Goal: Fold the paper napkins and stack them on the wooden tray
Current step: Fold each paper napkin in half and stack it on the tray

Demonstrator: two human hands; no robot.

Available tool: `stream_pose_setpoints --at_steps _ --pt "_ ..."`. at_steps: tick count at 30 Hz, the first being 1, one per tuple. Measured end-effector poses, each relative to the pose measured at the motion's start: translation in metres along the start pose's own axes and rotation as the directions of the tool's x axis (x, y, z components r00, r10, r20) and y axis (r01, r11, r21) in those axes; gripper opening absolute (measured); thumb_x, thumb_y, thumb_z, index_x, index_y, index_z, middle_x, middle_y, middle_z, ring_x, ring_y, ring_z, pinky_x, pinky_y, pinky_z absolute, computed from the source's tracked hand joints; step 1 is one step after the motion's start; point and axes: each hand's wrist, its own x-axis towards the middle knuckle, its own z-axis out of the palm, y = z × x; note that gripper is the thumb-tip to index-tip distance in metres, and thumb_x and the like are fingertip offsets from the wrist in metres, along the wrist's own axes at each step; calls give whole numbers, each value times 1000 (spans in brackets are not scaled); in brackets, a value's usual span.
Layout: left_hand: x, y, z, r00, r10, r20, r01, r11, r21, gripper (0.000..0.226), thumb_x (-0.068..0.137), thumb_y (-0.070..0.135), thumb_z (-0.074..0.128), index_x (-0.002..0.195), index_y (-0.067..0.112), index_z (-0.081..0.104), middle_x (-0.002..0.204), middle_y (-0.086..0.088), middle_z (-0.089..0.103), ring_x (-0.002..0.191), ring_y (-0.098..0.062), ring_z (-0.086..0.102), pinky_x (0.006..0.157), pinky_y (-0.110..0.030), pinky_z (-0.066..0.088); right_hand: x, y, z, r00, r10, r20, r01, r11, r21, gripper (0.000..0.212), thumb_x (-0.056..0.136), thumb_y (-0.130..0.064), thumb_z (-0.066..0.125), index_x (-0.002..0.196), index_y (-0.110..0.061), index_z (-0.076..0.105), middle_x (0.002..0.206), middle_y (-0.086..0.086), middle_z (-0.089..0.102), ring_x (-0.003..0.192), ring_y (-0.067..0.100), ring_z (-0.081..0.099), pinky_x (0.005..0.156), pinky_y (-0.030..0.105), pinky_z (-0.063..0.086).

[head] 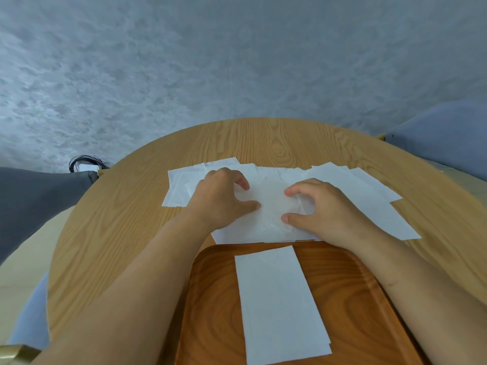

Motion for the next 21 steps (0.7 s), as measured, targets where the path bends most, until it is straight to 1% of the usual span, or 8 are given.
stream_pose_setpoints --at_steps 2,3,5,8,11,15,19,21 --pt "1 1 1 999 -25 -30 25 1000 12 25 84 48 82 94 28 70 125 2 64 119 -20 54 92 -34 46 0 0 0 1000 -2 -4 2 1000 8 55 84 -39 84 134 -27 65 136 -13 59 129 10 50 104 27 40" --pt "0 1 2 999 -32 -39 32 999 17 23 85 48 81 88 28 69 123 2 65 118 -20 52 90 -33 45 0 0 0 1000 -3 -5 3 1000 12 54 84 -38 84 133 -27 65 135 -13 59 129 10 50 104 27 40" --pt "-1 3 4 999 -31 -43 32 999 29 23 86 46 80 82 27 68 117 2 66 116 -19 51 91 -35 44 0 0 0 1000 -4 -6 4 1000 16 54 83 -38 84 133 -28 66 135 -13 60 128 10 51 105 28 41" --pt "-3 6 6 999 -26 -35 26 999 21 19 89 39 79 82 24 69 114 1 66 115 -21 53 96 -40 48 -1 -1 0 1000 -6 -8 6 1000 11 53 84 -39 84 133 -28 66 135 -13 60 128 10 51 105 28 41" --pt "-3 6 6 999 -26 -40 26 1000 9 14 92 31 77 83 23 69 116 1 69 118 -23 55 98 -41 47 -1 -2 0 1000 -8 -12 8 1000 17 52 84 -39 83 132 -28 66 135 -12 61 128 10 51 103 27 40" --pt "-2 6 6 999 -28 -41 29 1000 5 12 91 29 77 83 23 70 117 0 71 119 -23 55 97 -39 45 -1 -4 -1 1000 -4 -20 5 1000 18 52 85 -39 82 133 -28 66 136 -12 61 129 11 51 106 29 42" --pt "-3 9 7 998 -32 -49 31 999 -7 13 91 33 77 86 24 70 114 3 67 116 -20 53 102 -43 48 -2 -7 -1 1000 1 -20 0 1000 18 51 85 -40 82 133 -28 66 136 -12 61 129 10 51 107 31 42" --pt "-2 9 10 998 -24 -52 23 1000 -16 9 92 28 76 87 21 72 112 2 69 116 -21 56 100 -42 49 -2 -8 -1 1000 2 -19 -2 1000 19 51 85 -40 82 133 -28 66 136 -12 62 129 10 51 107 29 42"
